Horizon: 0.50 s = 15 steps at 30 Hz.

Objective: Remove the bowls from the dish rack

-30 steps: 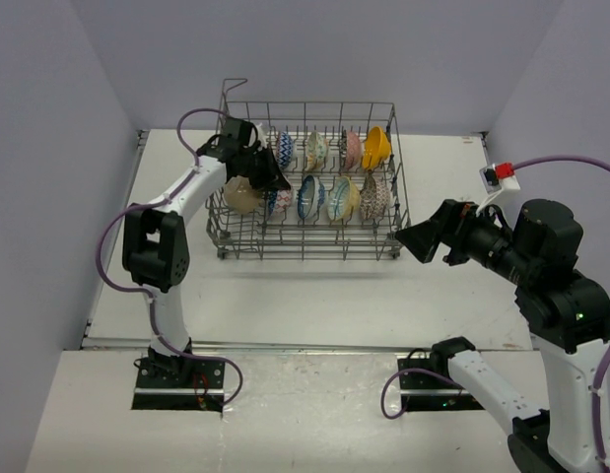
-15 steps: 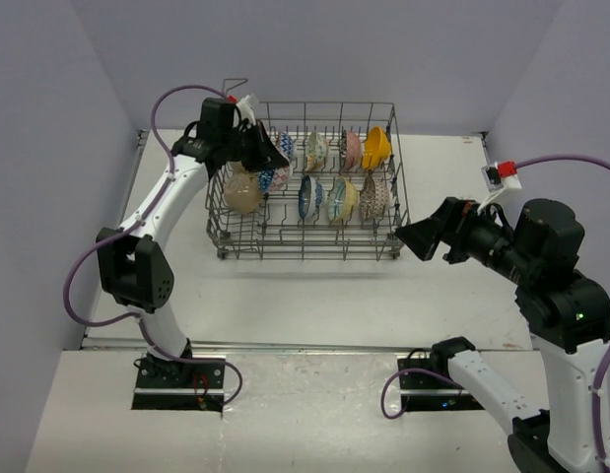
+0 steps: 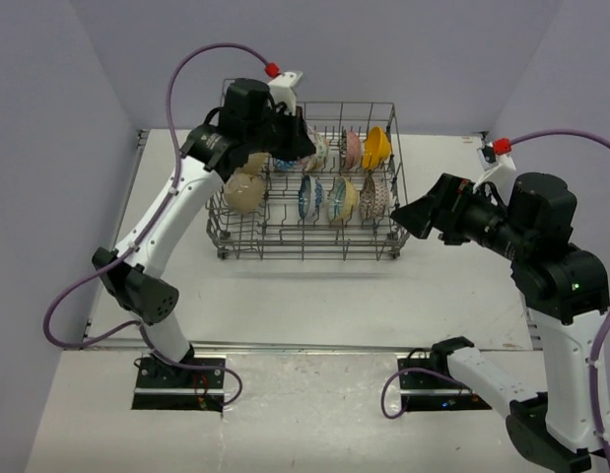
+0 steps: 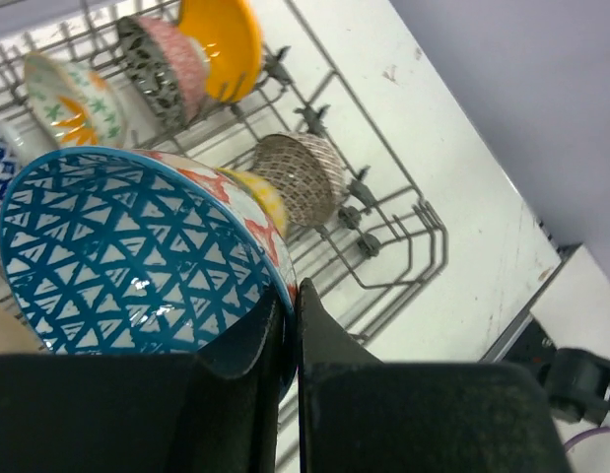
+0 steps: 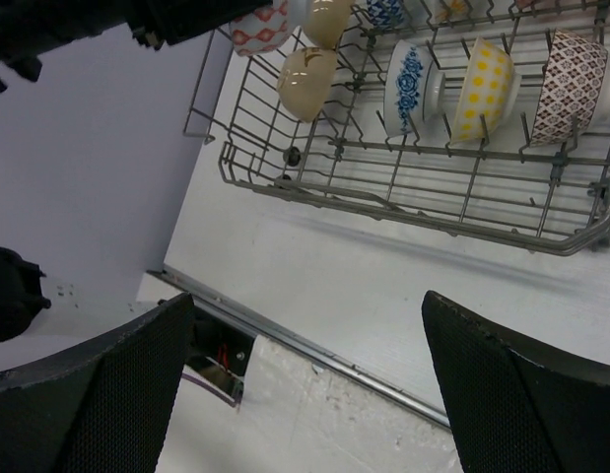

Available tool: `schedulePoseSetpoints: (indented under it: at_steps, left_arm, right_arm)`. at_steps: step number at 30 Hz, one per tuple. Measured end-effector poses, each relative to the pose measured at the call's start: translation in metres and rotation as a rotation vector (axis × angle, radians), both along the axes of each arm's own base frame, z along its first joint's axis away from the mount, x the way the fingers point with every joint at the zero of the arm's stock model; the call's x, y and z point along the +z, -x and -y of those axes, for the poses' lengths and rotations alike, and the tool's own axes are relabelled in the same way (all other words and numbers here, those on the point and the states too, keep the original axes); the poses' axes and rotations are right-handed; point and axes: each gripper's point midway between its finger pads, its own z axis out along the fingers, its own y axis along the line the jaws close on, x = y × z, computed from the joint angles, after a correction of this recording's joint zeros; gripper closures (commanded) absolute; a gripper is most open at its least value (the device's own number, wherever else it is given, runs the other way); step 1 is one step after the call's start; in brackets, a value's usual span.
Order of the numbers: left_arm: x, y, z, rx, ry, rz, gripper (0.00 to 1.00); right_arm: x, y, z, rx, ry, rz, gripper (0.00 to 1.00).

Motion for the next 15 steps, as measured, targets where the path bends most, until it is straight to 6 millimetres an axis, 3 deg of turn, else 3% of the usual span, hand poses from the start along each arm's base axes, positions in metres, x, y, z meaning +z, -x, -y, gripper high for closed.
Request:
schedulePoseSetpoints:
  at_steps: [4,7,9,10,12,15]
  left_arm:
    - [0.023,0.068,0.034,-0.091,-0.107,0.114,1.0]
    - [0.026,0.126,0.042,-0.122,-0.203,0.151,1.0]
    - [0.025,0.151,0.04,-0.13,-0.247,0.157,1.0]
    - [0.017,0.172,0.035,-0.121,-0.286,0.148,1.0]
    - [-0.003,0.196,0.025,-0.102,-0.352,0.117,1.0]
    - [-0.06,0.232,0.008,-0.092,-0.464,0.012,1.0]
  right_arm:
    - [0.01,0.002,0.002,-0.013,-0.002,0.006,0.02]
    - [0.017,0.005,0.008,-0.042,0.01,0.022,0.02]
    - [0.017,0.007,0.015,-0.071,0.028,0.028,0.02]
    - [0.017,0.008,0.018,-0.085,0.037,0.031,0.02]
    - [0.015,0.008,0.023,-0.108,0.054,0.026,0.01]
    - [0.008,0.006,0.03,-0.139,0.085,0.01,0.01]
